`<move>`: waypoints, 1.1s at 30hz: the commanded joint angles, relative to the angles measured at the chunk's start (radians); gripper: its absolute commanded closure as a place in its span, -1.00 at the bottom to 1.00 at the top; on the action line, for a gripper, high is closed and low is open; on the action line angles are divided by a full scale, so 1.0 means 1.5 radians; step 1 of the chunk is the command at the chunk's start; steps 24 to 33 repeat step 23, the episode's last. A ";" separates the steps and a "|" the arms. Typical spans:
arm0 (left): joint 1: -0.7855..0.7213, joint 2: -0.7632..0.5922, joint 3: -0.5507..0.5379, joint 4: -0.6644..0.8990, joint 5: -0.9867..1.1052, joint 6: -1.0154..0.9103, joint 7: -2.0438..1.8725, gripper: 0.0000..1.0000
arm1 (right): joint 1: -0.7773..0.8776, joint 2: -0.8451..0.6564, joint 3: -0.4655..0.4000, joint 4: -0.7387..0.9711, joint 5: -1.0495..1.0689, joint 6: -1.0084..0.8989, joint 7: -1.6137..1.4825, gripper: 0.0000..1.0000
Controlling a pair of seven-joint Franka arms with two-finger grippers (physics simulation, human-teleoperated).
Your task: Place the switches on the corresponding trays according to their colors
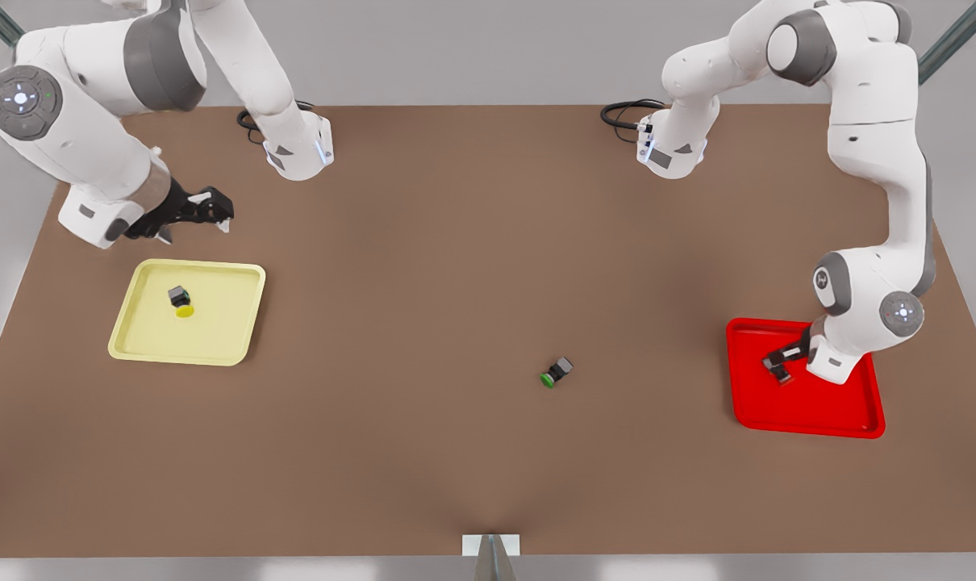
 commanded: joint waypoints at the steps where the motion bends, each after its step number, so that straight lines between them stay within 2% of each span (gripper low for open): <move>1: 0.000 0.000 0.000 0.000 0.053 0.001 -0.001 -1.00 | 0.065 0.001 -0.157 0.014 0.009 -0.005 0.006 -1.00; 2: 0.000 0.000 0.001 -0.002 0.055 -0.001 0.001 -1.00 | 0.261 -0.048 -0.391 -0.025 0.104 0.008 0.081 -1.00; 3: 0.000 -0.003 0.003 0.001 0.064 -0.005 -0.001 -1.00 | 0.275 -0.196 -0.398 -0.236 0.105 0.191 0.080 -1.00; 4: -0.002 -0.018 0.000 0.032 0.066 -0.007 -0.009 -1.00 | 0.298 -0.195 -0.420 -0.240 0.094 0.189 0.080 -1.00; 5: -0.005 -0.041 -0.002 0.079 0.058 -0.010 -0.012 -1.00 | 0.372 -0.195 -0.494 -0.243 0.091 0.189 0.084 -1.00; 6: -0.011 -0.077 -0.036 0.089 0.056 -0.036 -0.009 -1.00 | 0.371 -0.196 -0.498 -0.244 0.091 0.189 0.082 -1.00; 7: -0.067 -0.123 -0.045 0.089 0.055 -0.039 -0.004 -1.00 | 0.373 -0.195 -0.498 -0.246 0.091 0.189 0.082 -1.00; 8: -0.125 -0.179 -0.041 0.090 0.054 -0.115 -0.003 -1.00 | 0.374 -0.195 -0.497 -0.247 0.091 0.186 0.082 -1.00; 10: -0.205 -0.239 0.000 0.161 -0.016 -0.339 0.016 -1.00 | 0.371 -0.196 -0.498 -0.246 0.092 0.176 0.078 -1.00; 12: -0.216 -0.294 0.008 0.161 -0.071 -0.484 0.079 -1.00 | 0.370 -0.197 -0.499 -0.245 0.093 0.168 0.072 -1.00; 14: -0.227 -0.268 0.010 0.194 -0.086 -0.536 0.098 -1.00 | 0.371 -0.199 -0.499 -0.245 0.093 0.167 0.071 -1.00; 16: -0.237 -0.191 0.010 0.289 -0.103 -0.591 0.099 -1.00 | 0.372 -0.201 -0.499 -0.244 0.095 0.162 0.072 -1.00; 33: -0.246 -0.196 0.007 0.283 -0.102 -0.579 0.098 -1.00 | 0.373 -0.205 -0.499 -0.253 0.096 0.158 0.063 -1.00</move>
